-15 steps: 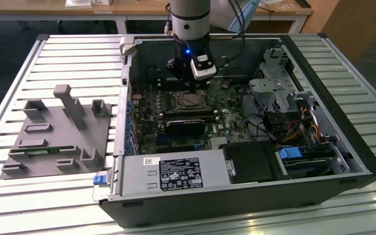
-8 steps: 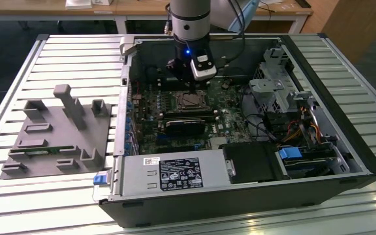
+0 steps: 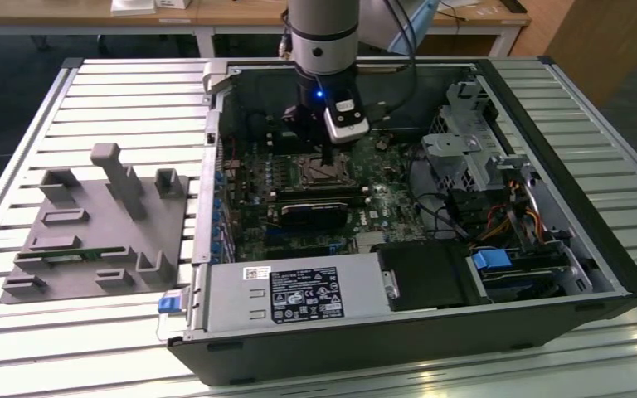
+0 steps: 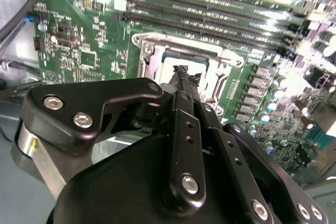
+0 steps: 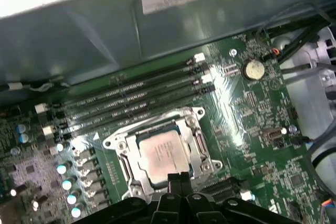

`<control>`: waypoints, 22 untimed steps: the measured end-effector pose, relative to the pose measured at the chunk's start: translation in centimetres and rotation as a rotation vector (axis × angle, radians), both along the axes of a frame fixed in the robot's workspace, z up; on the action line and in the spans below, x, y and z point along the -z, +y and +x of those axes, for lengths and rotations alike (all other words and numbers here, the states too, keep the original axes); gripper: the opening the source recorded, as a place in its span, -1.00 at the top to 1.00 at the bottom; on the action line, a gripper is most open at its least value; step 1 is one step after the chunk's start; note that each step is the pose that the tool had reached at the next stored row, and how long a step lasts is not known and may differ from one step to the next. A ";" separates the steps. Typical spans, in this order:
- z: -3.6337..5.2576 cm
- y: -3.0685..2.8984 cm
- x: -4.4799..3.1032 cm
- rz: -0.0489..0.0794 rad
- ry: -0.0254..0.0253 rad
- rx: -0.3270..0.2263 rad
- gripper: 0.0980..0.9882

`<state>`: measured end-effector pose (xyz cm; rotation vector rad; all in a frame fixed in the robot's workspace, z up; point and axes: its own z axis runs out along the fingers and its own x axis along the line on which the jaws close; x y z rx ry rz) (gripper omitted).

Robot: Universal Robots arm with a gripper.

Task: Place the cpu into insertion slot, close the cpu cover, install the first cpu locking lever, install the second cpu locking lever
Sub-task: 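Install the second cpu locking lever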

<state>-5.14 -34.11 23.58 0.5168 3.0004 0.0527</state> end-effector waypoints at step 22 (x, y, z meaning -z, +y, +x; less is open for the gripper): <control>-0.20 -2.54 0.40 0.000 0.0001 -0.080 0.98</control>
